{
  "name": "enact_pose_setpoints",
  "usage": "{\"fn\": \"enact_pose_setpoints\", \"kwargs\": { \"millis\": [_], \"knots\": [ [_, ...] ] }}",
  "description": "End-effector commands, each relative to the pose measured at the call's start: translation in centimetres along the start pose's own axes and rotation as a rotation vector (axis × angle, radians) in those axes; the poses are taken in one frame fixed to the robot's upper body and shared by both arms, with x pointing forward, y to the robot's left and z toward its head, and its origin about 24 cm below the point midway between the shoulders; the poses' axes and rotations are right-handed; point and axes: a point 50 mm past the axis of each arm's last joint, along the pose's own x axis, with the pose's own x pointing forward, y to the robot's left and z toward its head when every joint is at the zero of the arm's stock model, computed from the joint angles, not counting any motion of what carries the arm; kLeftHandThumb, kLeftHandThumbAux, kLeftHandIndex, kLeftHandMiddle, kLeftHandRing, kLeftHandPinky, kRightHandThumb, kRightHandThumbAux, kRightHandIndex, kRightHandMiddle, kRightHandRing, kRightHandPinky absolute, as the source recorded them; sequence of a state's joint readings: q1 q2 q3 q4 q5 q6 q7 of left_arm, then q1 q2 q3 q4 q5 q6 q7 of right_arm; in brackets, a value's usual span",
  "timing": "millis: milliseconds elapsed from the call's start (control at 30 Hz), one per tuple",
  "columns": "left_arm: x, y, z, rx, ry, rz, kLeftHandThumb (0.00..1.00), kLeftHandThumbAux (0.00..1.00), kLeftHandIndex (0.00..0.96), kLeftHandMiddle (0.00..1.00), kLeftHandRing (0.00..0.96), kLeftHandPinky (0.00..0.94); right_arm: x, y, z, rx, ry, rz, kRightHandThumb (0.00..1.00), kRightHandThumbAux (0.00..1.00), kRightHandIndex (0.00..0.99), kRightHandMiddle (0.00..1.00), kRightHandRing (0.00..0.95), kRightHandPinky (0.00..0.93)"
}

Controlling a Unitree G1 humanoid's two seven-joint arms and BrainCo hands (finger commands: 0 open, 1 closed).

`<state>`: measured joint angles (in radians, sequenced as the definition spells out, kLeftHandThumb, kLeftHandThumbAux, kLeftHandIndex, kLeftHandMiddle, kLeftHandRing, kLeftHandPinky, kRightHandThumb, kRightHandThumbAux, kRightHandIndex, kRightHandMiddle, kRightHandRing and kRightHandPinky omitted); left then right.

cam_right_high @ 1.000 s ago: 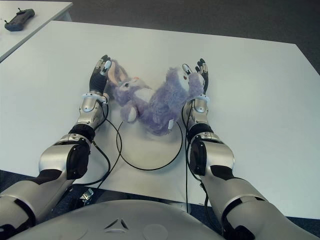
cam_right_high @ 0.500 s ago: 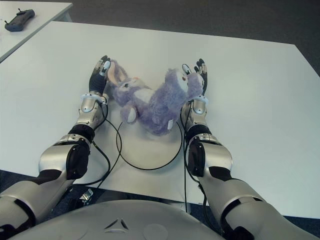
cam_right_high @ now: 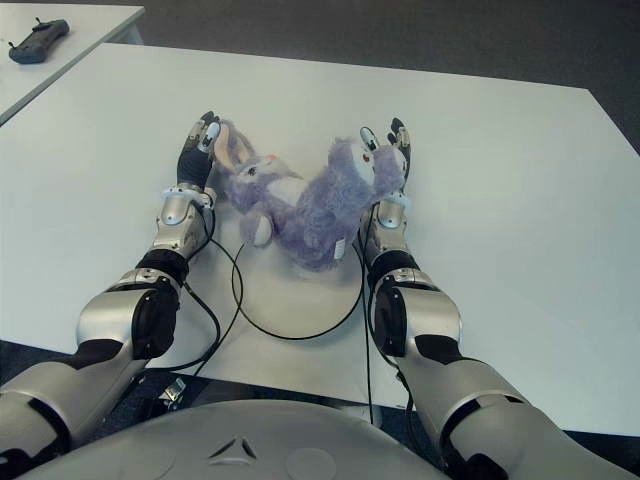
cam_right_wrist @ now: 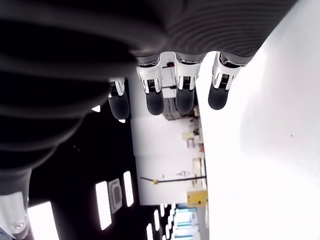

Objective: Put the doll into the plate.

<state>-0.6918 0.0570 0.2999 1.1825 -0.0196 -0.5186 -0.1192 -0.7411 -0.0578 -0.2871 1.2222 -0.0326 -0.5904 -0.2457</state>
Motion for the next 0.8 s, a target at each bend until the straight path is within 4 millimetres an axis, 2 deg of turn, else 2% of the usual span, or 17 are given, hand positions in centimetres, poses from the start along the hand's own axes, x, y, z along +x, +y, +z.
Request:
{"fn": "enact_pose_setpoints", "kwargs": {
  "millis": [33,467,800],
  "knots": [
    [-9.78,1.32,-11.59,-0.104,0.498,0.088,0.0,0.407,0.0,0.0,0.0,0.0,-10.89,-2.27,-11.27,-0.073,0.435,-0.085,0.0,0.561,0.103,0.085,0.059,0.039],
    [-9.78,1.57,-11.64,-0.012,0.527,0.048,0.0,0.439,0.0,0.004,0.0,0.0,-11.28,-2.38,-11.5,-0.128,0.444,-0.117,0.0,0.586,0.105,0.091,0.058,0.014],
    [-9.7,1.53,-11.64,-0.005,0.536,0.041,0.0,0.442,0.0,0.0,0.0,0.0,-11.38,-2.48,-11.56,-0.097,0.456,-0.166,0.0,0.638,0.113,0.102,0.067,0.038]
  ]
}}
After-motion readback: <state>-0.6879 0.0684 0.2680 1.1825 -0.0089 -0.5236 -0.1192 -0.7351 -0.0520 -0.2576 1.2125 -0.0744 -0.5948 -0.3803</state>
